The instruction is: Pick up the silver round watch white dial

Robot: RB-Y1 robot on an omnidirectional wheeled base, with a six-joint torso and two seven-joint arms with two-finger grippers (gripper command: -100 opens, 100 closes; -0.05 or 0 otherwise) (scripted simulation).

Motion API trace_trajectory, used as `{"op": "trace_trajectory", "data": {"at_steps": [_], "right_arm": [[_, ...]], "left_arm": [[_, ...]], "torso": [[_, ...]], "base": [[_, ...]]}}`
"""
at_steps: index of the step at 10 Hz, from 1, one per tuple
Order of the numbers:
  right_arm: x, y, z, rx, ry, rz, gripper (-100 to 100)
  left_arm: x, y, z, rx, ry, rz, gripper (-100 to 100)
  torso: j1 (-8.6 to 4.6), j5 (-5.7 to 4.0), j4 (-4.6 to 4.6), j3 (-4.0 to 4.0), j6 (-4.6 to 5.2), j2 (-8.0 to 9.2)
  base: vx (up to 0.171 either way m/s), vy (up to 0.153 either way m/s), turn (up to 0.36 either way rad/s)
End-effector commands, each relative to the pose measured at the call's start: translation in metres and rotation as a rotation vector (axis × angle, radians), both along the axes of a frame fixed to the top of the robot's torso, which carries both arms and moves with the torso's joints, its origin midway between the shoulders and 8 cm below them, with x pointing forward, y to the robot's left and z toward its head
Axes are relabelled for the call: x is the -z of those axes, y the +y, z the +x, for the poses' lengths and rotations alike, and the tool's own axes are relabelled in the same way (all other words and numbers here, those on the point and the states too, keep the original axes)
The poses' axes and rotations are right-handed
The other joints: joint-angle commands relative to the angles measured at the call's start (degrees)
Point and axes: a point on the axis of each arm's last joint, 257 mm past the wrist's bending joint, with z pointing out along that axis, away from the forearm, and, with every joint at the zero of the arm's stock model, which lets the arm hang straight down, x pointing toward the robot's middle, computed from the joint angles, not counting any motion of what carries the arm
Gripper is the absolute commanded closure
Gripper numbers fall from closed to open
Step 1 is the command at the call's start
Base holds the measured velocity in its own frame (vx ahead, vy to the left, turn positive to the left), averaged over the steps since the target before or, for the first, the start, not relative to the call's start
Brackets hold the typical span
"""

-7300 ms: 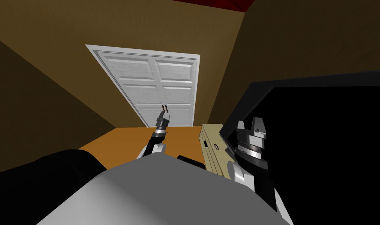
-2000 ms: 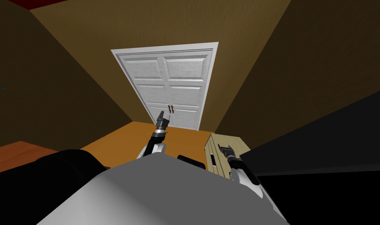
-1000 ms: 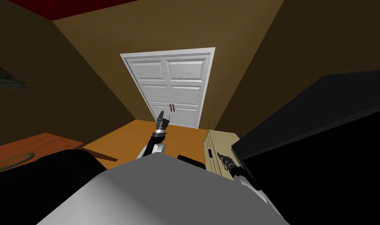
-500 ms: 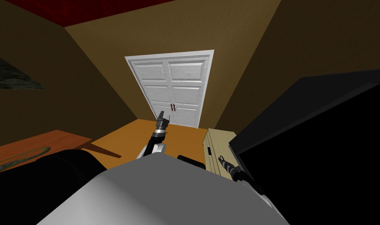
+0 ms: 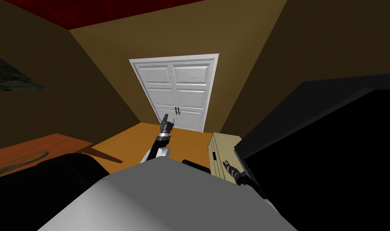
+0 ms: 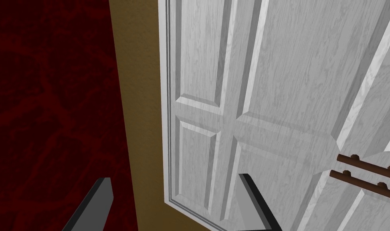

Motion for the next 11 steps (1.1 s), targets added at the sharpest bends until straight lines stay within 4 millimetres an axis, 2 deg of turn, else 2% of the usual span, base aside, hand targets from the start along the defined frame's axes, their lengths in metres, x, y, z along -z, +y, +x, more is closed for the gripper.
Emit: {"op": "trace_trajectory", "data": {"at_steps": [1, 2, 6, 7, 8, 9, 10, 11], "right_arm": [[0.000, 0.000, 0.000, 0.000, 0.000, 0.000, -100], [0.000, 0.000, 0.000, -0.001, -0.001, -0.001, 100], [-0.001, 0.004, 0.003, -0.005, -0.008, 0.004, 100], [-0.001, 0.004, 0.003, -0.006, -0.008, 0.003, 0], [-0.007, -0.005, 0.000, -0.001, -0.003, -0.002, 100], [-0.013, -0.009, 0.000, -0.001, -0.003, -0.002, 100], [-0.011, -0.006, 0.001, -0.004, -0.006, -0.003, 100], [-0.011, -0.007, 0.000, -0.002, -0.004, -0.003, 0]], "left_arm": [[0.000, 0.000, 0.000, 0.000, 0.000, 0.000, 0], [0.000, 0.000, 0.000, 0.000, 0.000, 0.000, 0], [0.000, 0.000, 0.000, 0.000, 0.000, 0.000, 0], [0.000, 0.000, 0.000, 0.000, 0.000, 0.000, 0], [0.000, 0.000, 0.000, 0.000, 0.000, 0.000, 0], [0.000, 0.000, 0.000, 0.000, 0.000, 0.000, 0], [0.000, 0.000, 0.000, 0.000, 0.000, 0.000, 0], [0.000, 0.000, 0.000, 0.000, 0.000, 0.000, 0]], "torso": [[0.00, 0.00, 0.00, 0.00, 0.00, 0.00], [0.06, 0.01, 0.01, 0.05, 0.01, 0.10], [-0.29, -0.07, -0.09, -0.08, 0.09, -0.04], [-0.32, -0.08, -0.09, -0.09, 0.10, -0.06], [-0.33, -0.08, -0.10, -0.09, 0.10, -0.07], [-0.29, -0.05, -0.09, -0.02, 0.15, 0.09], [-0.26, -0.04, -0.06, 0.06, 0.15, 0.21], [-0.29, -0.08, -0.07, 0.01, 0.12, 0.11]], "base": [[0.029, -0.018, 0.004], [0.005, -0.003, 0.001], [0.000, 0.003, 0.004], [0.000, 0.000, 0.000], [-0.046, 0.018, -0.006], [-0.076, 0.026, -0.014], [-0.033, 0.009, -0.008], [-0.007, 0.002, -0.001]]}}
